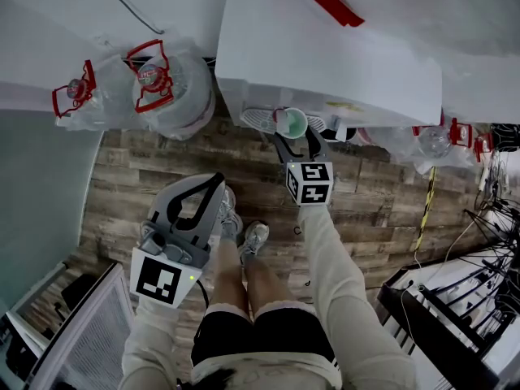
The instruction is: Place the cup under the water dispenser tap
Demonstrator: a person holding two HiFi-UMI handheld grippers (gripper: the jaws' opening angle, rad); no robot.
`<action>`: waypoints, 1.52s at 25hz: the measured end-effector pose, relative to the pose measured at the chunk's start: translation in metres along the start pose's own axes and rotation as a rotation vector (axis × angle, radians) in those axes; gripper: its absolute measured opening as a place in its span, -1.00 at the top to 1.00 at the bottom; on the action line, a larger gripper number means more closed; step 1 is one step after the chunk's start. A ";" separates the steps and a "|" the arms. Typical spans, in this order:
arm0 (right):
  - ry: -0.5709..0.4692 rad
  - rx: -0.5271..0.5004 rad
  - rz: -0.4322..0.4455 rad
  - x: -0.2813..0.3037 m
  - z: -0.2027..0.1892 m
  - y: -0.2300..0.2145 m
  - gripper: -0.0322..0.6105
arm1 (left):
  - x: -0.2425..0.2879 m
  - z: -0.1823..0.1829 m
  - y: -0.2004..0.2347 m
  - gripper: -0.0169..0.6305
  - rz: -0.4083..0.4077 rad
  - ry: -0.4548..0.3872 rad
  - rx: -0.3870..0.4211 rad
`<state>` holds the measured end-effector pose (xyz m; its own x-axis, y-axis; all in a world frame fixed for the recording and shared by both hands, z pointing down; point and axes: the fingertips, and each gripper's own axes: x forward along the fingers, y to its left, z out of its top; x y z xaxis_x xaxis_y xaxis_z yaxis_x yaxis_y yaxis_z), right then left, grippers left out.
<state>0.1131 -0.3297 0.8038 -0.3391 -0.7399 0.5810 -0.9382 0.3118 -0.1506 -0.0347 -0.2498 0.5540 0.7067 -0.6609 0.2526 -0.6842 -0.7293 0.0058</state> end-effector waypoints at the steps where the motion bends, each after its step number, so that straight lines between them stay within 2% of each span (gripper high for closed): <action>1: -0.004 0.002 0.001 -0.005 0.000 0.001 -0.11 | 0.001 0.002 -0.002 0.93 -0.001 -0.002 0.002; 4: -0.022 0.003 0.006 -0.023 0.002 0.006 -0.10 | 0.001 0.008 -0.006 0.93 -0.004 -0.008 0.007; 6: -0.036 0.005 0.011 -0.035 0.005 0.010 0.01 | 0.001 0.013 -0.009 0.93 -0.004 -0.013 0.009; 8: -0.055 -0.004 0.005 -0.047 0.010 0.011 0.21 | 0.001 0.017 -0.012 0.93 -0.002 -0.021 0.008; 11: -0.090 -0.043 -0.014 -0.065 0.022 0.011 0.67 | -0.001 0.023 -0.019 0.93 -0.002 -0.033 0.008; 13: -0.110 -0.071 -0.016 -0.076 0.030 0.012 0.87 | -0.003 0.028 -0.025 0.93 -0.003 -0.042 0.009; 22: -0.189 -0.125 0.015 -0.129 0.058 0.029 0.87 | -0.019 0.043 -0.049 0.93 -0.003 -0.071 0.004; 38: -0.272 -0.128 0.003 -0.233 0.095 0.056 0.87 | -0.059 0.092 -0.079 0.93 0.024 -0.101 0.001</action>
<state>0.1332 -0.1970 0.5843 -0.3644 -0.8661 0.3421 -0.9265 0.3742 -0.0396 -0.0054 -0.1697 0.4494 0.7049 -0.6924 0.1537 -0.7008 -0.7134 0.0000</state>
